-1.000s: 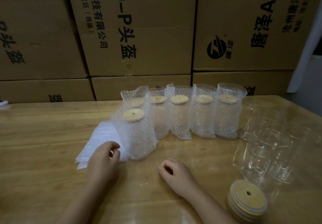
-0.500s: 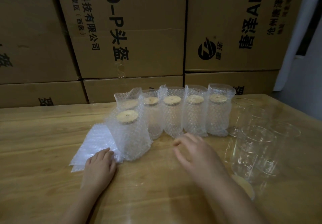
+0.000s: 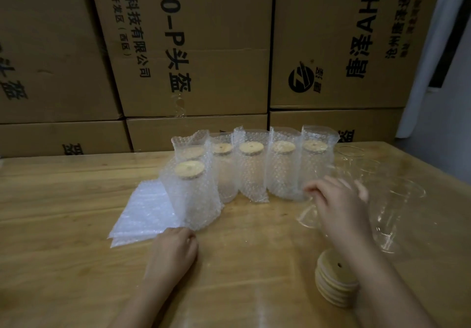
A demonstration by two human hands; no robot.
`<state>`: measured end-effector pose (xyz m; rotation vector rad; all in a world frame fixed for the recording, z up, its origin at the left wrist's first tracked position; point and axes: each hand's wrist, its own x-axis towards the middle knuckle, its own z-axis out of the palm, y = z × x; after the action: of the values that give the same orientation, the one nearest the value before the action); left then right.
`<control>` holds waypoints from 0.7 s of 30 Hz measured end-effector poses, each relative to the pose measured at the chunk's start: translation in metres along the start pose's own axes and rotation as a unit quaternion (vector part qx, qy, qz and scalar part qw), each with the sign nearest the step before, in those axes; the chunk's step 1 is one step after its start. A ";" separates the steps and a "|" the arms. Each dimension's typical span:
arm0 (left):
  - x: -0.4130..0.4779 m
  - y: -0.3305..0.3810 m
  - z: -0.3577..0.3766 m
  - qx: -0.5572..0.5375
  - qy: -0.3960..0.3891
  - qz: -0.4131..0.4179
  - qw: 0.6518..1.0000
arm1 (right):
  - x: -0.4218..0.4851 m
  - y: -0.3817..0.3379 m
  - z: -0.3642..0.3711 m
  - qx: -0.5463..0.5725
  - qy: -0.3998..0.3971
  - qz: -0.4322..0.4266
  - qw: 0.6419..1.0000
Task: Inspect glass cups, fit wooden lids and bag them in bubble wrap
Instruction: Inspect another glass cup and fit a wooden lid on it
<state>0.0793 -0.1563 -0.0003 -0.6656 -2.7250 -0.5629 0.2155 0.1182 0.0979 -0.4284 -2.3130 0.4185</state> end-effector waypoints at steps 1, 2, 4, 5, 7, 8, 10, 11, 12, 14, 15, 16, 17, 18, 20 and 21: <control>0.001 0.009 0.004 -0.078 0.003 -0.041 0.996 | 0.002 -0.006 0.005 0.098 0.009 0.013 0.995; 0.004 0.019 0.006 -0.203 0.000 -0.096 0.974 | 0.004 -0.013 0.009 0.199 0.004 0.040 0.979; 0.012 0.041 0.010 -0.479 -0.023 -0.192 0.856 | 0.008 -0.026 0.025 0.382 -0.004 0.109 0.918; 0.016 0.051 0.013 -0.570 -0.034 -0.216 0.792 | 0.008 -0.033 0.036 0.451 -0.005 0.138 0.882; 0.024 0.063 0.018 -0.671 -0.053 -0.237 0.700 | 0.000 -0.045 0.064 0.534 -0.006 0.171 0.828; 0.026 0.064 0.020 -0.703 -0.058 -0.243 0.666 | -0.006 -0.050 0.078 0.556 -0.002 0.177 0.812; 0.029 0.060 0.023 -0.735 -0.057 -0.244 0.630 | -0.018 -0.052 0.101 0.573 0.009 0.176 0.801; 0.029 0.056 0.025 -0.734 -0.057 -0.241 0.632 | -0.023 -0.051 0.111 0.572 0.014 0.174 0.801; 0.031 0.052 0.026 -0.723 -0.060 -0.238 0.646 | -0.028 -0.050 0.119 0.563 0.017 0.168 0.809; 0.033 0.051 0.032 -0.697 -0.068 -0.236 0.674 | -0.035 -0.046 0.130 0.526 0.021 0.148 0.837; 0.034 0.050 0.035 -0.688 -0.066 -0.234 0.684 | -0.038 -0.044 0.134 0.509 0.023 0.140 0.849; 0.034 0.051 0.038 -0.683 -0.058 -0.231 0.691 | -0.039 -0.042 0.137 0.501 0.026 0.134 0.855; 0.034 0.053 0.041 -0.681 -0.046 -0.226 0.695 | -0.039 -0.039 0.139 0.499 0.026 0.134 0.856; 0.033 0.053 0.044 -0.680 -0.027 -0.218 0.699 | -0.038 -0.037 0.142 0.505 0.023 0.139 0.851; 0.033 0.053 0.049 -0.682 0.010 -0.198 0.704 | -0.037 -0.034 0.145 0.533 0.007 0.160 0.831; 0.032 0.053 0.049 -0.684 0.026 -0.186 0.705 | -0.036 -0.033 0.148 0.548 -0.006 0.172 0.819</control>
<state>0.0696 -0.0800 -0.0164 -0.2558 -1.8779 -2.6799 0.1282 0.0486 -0.0107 -0.2292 -1.6030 1.7820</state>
